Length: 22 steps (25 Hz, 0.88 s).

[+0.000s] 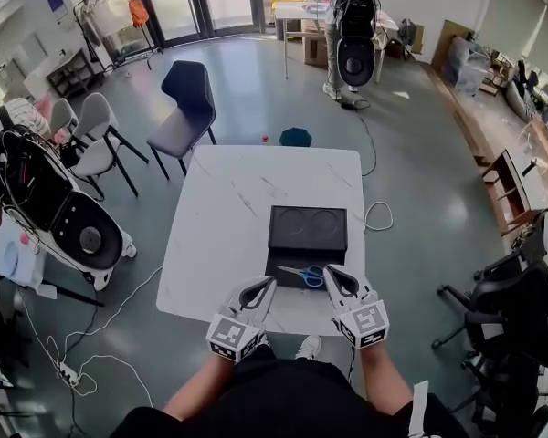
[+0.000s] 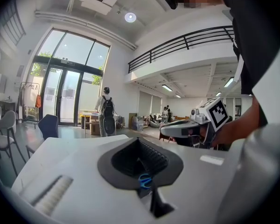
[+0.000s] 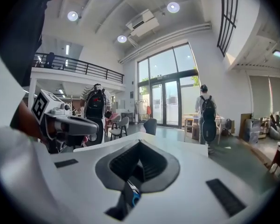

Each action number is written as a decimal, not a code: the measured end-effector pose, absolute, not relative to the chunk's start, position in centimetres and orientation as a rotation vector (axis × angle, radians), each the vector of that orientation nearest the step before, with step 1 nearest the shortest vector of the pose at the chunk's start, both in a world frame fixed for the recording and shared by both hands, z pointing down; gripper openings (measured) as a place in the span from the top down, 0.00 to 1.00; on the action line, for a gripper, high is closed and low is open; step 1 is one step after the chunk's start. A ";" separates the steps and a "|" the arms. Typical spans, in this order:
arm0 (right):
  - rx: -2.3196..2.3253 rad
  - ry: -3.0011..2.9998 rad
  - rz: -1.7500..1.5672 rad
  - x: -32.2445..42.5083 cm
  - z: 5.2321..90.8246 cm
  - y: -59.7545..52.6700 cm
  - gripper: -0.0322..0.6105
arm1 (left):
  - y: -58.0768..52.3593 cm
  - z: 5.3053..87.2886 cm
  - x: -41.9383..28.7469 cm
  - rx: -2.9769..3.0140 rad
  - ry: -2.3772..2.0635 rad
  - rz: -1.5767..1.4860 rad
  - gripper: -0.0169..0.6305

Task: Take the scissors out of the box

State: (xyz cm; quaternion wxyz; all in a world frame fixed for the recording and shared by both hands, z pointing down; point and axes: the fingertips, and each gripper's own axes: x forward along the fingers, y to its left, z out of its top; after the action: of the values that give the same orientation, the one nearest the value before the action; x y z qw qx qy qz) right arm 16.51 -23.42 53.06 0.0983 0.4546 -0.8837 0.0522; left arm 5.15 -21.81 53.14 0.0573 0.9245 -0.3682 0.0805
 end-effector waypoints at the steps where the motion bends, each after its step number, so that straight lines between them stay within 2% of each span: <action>1: 1.342 -2.601 0.161 16.4 53.4 -23.8 0.94 | -22.1 53.2 4.9 2.803 -1.116 0.246 0.96; 12: 1.115 -2.405 0.249 15.5 60.4 -26.6 0.94 | -24.6 54.2 3.7 2.772 -1.098 0.231 0.96; 22: 0.754 -2.203 0.158 13.4 66.6 -26.9 0.94 | -25.2 55.3 1.9 2.720 -1.100 0.209 0.96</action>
State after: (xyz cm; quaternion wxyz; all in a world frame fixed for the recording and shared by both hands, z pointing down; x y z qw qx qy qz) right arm 13.36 -26.86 66.56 0.3932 0.2970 -0.8679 0.0625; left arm 1.85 -25.23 55.25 0.1000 0.9201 -0.3720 0.0706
